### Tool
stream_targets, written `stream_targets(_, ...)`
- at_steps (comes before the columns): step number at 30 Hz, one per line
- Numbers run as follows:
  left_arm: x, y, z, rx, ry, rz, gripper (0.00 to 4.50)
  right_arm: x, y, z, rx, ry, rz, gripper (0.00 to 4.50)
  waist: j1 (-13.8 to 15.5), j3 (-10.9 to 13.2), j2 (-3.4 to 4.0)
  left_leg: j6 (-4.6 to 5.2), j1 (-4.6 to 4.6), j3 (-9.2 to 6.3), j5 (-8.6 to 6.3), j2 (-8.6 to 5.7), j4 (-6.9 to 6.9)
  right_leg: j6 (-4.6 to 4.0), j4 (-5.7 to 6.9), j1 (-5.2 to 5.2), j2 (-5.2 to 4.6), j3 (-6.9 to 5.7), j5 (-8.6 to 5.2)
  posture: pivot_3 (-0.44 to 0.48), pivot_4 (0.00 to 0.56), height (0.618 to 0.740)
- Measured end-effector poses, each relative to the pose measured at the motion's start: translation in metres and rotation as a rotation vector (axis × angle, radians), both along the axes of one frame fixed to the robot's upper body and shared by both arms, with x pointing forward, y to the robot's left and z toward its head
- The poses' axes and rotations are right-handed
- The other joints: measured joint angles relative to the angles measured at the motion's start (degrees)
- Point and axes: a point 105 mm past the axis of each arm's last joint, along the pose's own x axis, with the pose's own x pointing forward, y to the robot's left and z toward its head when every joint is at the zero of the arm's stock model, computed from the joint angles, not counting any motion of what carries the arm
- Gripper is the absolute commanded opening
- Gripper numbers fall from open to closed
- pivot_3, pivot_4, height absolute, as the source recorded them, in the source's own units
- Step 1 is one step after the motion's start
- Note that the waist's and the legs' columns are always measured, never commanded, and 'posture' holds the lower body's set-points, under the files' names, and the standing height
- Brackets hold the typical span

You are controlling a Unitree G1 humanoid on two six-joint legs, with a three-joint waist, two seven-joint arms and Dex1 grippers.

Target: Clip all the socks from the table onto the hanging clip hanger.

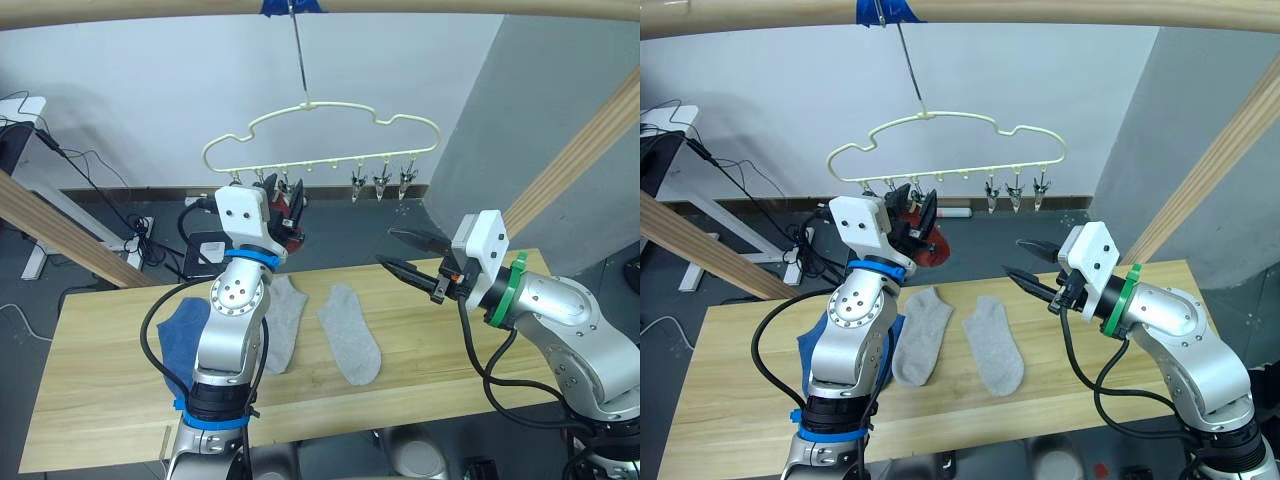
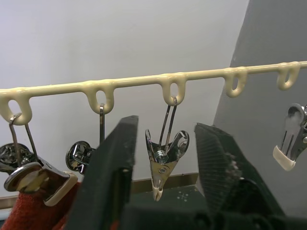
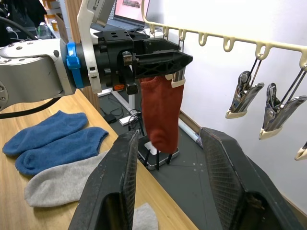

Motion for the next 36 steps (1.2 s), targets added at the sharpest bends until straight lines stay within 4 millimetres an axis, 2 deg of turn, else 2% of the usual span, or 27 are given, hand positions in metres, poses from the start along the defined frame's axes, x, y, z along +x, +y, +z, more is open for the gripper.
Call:
stream_targets(2, 0.0, 0.0, 0.0, 0.0, 0.001, 0.0, 0.59, 0.0, 0.0, 0.0, 0.0, 0.0, 0.0, 2.11, -0.02, 0.0, 0.0, 0.0, 0.0, 0.0, 0.0, 0.0, 0.0, 0.0, 0.0, 0.0, 0.0, 0.01, 0.0, -0.301, 0.272, 0.74)
stream_targets(6, 0.0, 0.0, 0.001, 0.001, -0.001, 0.001, 0.01, 0.0, 0.0, 0.0, -0.001, 0.0, 0.0, 2.11, -0.03, 0.0, 0.0, 0.0, 0.01, 0.0, 0.0, 0.0, 0.0, 0.0, 0.01, 0.01, 0.0, 0.01, 0.0, -0.3, 0.272, 0.74)
stream_targets(14, -0.001, 0.0, 0.001, 0.002, 0.0, 0.004, 0.01, 0.0, -0.001, -0.003, -0.018, 0.002, -0.008, 2.11, -0.03, 0.0, 0.0, 0.0, 0.01, 0.0, 0.0, 0.0, 0.01, 0.0, 0.02, 0.01, 0.0, 0.01, 0.0, -0.289, 0.278, 0.74)
stream_targets(16, -0.001, 0.0, 0.001, 0.003, 0.0, 0.002, 0.0, 0.002, -0.002, -0.01, -0.047, 0.02, -0.029, 2.46, -0.01, 0.0, 0.0, 0.0, 0.01, -0.01, 0.0, 0.0, 0.01, 0.0, 0.01, 0.01, 0.0, 0.0, 0.0, -0.277, 0.288, 0.74)
stream_targets(17, -0.002, 0.001, 0.002, 0.004, 0.0, 0.001, 0.0, 0.002, -0.002, -0.021, -0.079, 0.055, -0.043, 2.63, 0.0, 0.0, -0.01, 0.0, 0.01, -0.02, 0.0, 0.0, 0.01, 0.0, 0.01, 0.02, 0.0, -0.01, 0.0, -0.277, 0.288, 0.74)
stream_targets(19, -0.002, 0.003, 0.003, 0.008, 0.008, -0.004, 0.0, 0.001, 0.001, -0.046, -0.134, 0.133, -0.08, 3.28, 0.03, 0.0, -0.01, 0.0, 0.01, -0.02, 0.0, 0.01, 0.0, 0.0, 0.01, 0.02, 0.01, -0.01, 0.0, -0.268, 0.299, 0.74)
stream_targets(22, -0.003, 0.005, 0.003, 0.012, 0.026, -0.029, 0.0, 0.004, 0.02, -0.076, -0.136, 0.224, -0.146, 4.33, -0.23, 0.0, 0.0, 0.0, 0.06, 0.02, 0.0, 0.04, 0.0, -0.01, 0.05, 0.02, 0.05, 0.07, 0.01, -0.256, 0.31, 0.74)
stream_targets(23, -0.003, 0.005, 0.003, 0.015, 0.034, -0.04, 0.0, 0.005, 0.027, -0.085, -0.138, 0.25, -0.166, 4.47, -0.25, 0.01, 0.0, 0.0, 0.07, 0.0, 0.0, 0.06, 0.01, -0.03, 0.05, 0.02, 0.08, 0.06, 0.02, -0.25, 0.313, 0.74)
stream_targets(26, -0.005, 0.007, 0.005, 0.03, 0.049, -0.069, 0.0, 0.008, 0.051, -0.113, -0.158, 0.308, -0.21, 4.47, -0.14, 0.01, 0.0, -0.01, 0.08, -0.03, 0.01, 0.07, 0.0, -0.03, 0.04, 0.02, 0.09, 0.04, 0.02, -0.242, 0.316, 0.74)
stream_targets(29, -0.006, 0.009, 0.007, 0.04, 0.064, -0.094, 0.0, 0.016, 0.066, -0.138, -0.166, 0.361, -0.29, 4.47, 0.08, 0.02, 0.01, -0.01, 0.05, -0.04, 0.0, 0.06, -0.01, -0.03, 0.01, 0.01, 0.08, 0.04, 0.02, -0.227, 0.319, 0.74)
stream_targets(36, -0.01, 0.012, 0.009, 0.054, 0.089, -0.126, 0.0, 0.037, 0.073, -0.174, -0.132, 0.456, -0.539, 4.47, 0.62, 0.04, 0.02, -0.01, 0.03, -0.05, 0.0, 0.09, -0.06, -0.03, -0.02, -0.03, 0.06, 0.05, 0.02, -0.202, 0.321, 0.74)
